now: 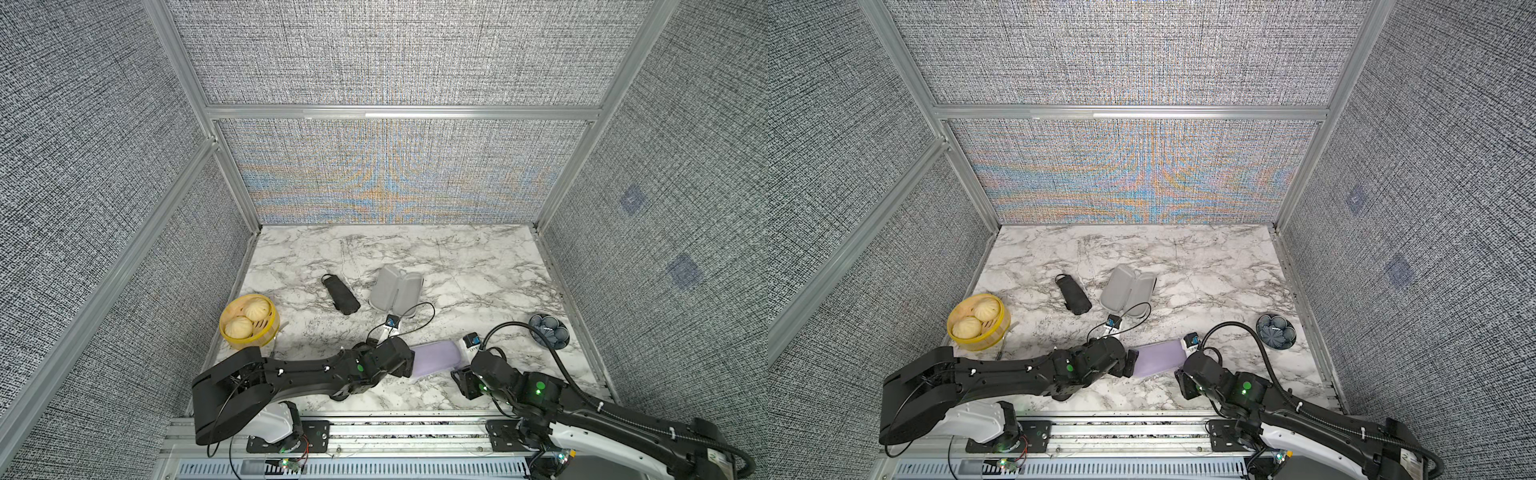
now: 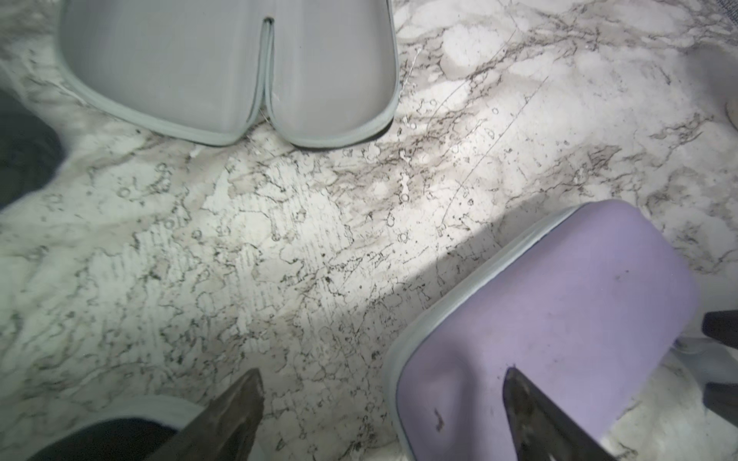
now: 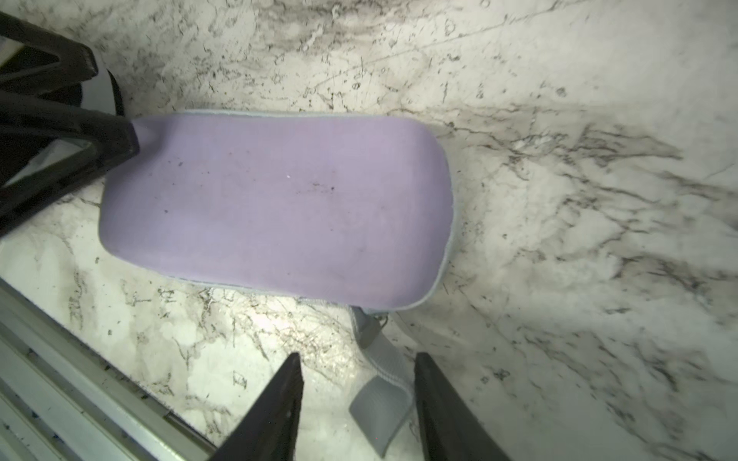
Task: Put umbrellas into zippered umbrella sleeves
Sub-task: Zip the zipper on the umbrella sleeve, then pick up the umbrella from the center of the board.
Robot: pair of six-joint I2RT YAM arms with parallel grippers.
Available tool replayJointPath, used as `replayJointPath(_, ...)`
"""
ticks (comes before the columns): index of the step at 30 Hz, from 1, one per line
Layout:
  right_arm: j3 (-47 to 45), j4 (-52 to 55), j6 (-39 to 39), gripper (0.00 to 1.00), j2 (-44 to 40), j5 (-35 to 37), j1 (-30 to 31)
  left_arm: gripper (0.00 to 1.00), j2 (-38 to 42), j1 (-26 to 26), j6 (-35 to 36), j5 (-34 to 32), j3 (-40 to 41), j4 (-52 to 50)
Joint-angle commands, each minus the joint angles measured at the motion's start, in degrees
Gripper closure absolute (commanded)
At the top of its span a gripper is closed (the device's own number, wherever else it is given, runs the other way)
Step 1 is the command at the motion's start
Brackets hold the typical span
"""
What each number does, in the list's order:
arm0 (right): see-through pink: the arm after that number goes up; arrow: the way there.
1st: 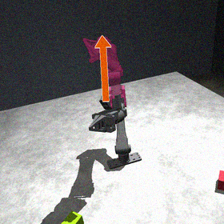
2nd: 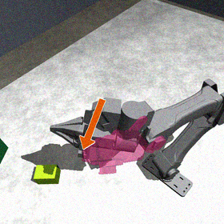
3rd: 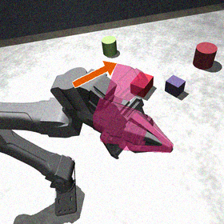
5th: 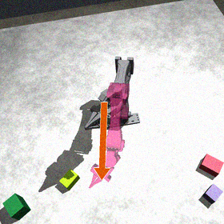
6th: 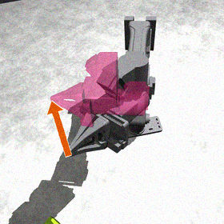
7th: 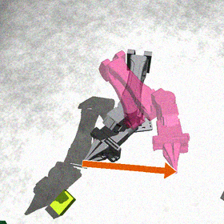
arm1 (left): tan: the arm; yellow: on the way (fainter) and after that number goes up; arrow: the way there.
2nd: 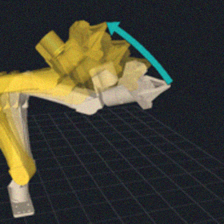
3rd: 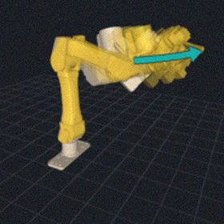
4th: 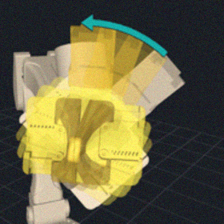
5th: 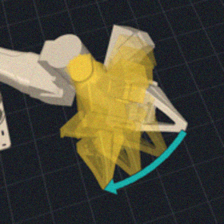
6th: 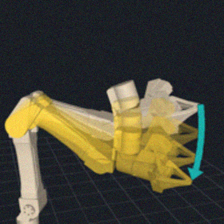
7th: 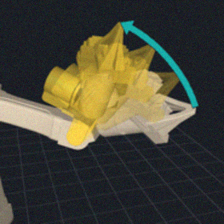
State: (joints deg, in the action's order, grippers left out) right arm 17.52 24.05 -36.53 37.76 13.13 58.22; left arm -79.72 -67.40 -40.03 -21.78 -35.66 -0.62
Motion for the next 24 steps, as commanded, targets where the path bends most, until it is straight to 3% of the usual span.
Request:
replayJointPath(1, 1.62, 0.5, 1.71, 0.42, -2.21, 4.09, -0.1, 0.04, 2.31, 0.29, 3.4, -3.55, -1.6, -3.39)
replayJointPath(5, 6.65, 1.8, 5.51, 0.28, -2.58, 6.7, -0.39, 0.02, 6.87, 1.26, 6.37, -7.21, -3.15, -7.75)
replayJointPath(8, 9.28, -1.46, 8.05, 0.05, 0.18, 7.08, -3.22, 0.0, 11.32, 7.17, 8.13, -6.77, -1.51, -7.67)
replayJointPath(9, 9.85, -4.0, 9.53, 0.01, 1.97, 5.71, -5.04, 0.0, 12.36, 10.18, 7.43, -5.5, -0.37, -6.26)
replayJointPath(11, 11.25, -8.31, 12.53, 0.01, 6.47, 3.59, -8.88, 0.0, 13.22, 15.09, 7.16, -3.43, -0.41, -6.6)
replayJointPath(16, 17.55, -15.98, 18.3, 0.01, 15.87, -7.37, -18.58, 0.0, 11.69, 22.0, 7.03, -8.91, -5.04, -12.3)
replayJointPath(19, 22.92, -16.2, 17.76, 0.01, 22.82, -12.58, -24.05, 0.0, 6.37, 28.93, 7.14, -4.23, -8.57, -13.98)
replayJointPath(24, 29.82, -14.65, 19.18, 0.01, 32.09, -14.61, -25.0, 0.0, -6.73, 38.93, 8.48, 2.66, -14.23, -10.7)
